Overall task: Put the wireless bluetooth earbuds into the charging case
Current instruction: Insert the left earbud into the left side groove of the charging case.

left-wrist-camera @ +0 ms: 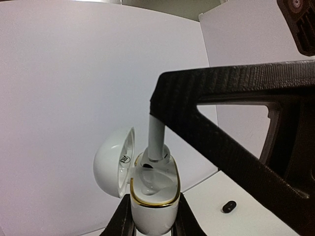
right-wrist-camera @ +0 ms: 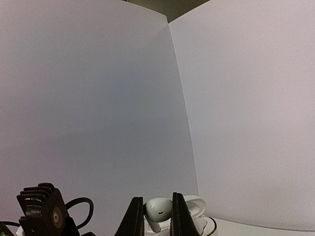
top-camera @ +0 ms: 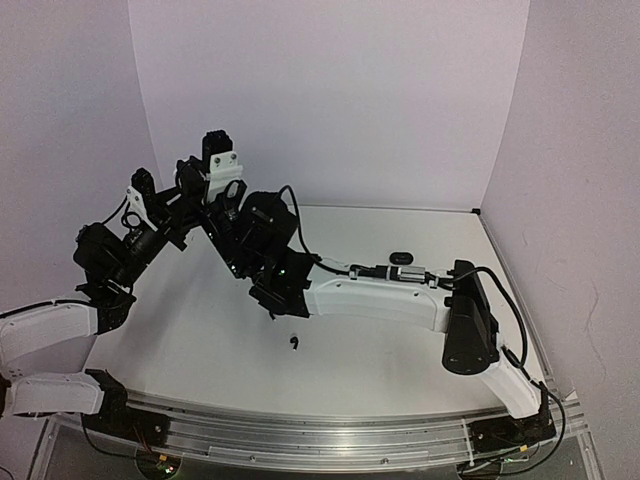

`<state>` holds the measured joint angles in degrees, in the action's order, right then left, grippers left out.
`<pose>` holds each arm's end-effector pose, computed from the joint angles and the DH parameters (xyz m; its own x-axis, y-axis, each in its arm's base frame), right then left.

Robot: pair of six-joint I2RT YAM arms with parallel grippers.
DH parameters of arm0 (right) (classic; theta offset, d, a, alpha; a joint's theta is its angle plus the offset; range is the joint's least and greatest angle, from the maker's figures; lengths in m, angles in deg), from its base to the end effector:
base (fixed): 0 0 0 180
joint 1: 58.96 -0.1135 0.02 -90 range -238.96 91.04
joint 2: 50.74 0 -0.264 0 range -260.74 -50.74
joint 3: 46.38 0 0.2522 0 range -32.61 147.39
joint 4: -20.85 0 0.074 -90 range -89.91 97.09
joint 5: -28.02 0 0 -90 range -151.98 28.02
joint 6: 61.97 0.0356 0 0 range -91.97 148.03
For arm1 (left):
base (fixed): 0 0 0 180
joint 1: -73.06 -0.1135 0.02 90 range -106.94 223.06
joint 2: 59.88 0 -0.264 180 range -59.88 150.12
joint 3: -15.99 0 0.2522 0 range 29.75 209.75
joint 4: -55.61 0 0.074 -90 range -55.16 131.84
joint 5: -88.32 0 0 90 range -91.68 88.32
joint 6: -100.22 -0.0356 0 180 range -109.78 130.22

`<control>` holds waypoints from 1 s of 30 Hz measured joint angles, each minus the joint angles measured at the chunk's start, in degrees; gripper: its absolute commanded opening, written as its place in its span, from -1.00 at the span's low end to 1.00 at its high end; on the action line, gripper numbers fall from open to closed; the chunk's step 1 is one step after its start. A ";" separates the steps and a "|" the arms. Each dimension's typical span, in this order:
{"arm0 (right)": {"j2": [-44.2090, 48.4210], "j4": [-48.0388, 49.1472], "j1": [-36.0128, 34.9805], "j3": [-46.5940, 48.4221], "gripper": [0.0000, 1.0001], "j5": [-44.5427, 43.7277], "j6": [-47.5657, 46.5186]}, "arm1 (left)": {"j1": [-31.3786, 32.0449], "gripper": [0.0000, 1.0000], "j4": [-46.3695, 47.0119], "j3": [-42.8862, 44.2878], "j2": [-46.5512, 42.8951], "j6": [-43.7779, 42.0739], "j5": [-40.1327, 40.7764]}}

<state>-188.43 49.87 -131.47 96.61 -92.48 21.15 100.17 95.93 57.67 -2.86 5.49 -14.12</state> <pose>0.1834 0.5218 0.3735 0.2516 0.4550 -0.8542 -0.6705 0.7184 0.1852 0.1906 -0.1062 0.3142 0.4257 -0.1274 -0.8959 0.5857 0.7935 0.1654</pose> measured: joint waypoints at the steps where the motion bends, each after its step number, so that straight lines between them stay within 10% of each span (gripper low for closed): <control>1: -0.02 -0.02 0.00 0.00 -1.00 0.00 0.00 | 0.00 -1.00 0.02 0.00 0.00 0.00 -0.05; 30: -0.55 0.49 0.15 -3.36 -1.00 -1.28 -0.32 | -0.04 -1.00 -1.61 -0.24 0.17 -0.12 -0.35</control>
<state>-188.97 50.36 -131.31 93.26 -93.77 20.84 100.13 94.32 57.43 -2.69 5.37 -14.47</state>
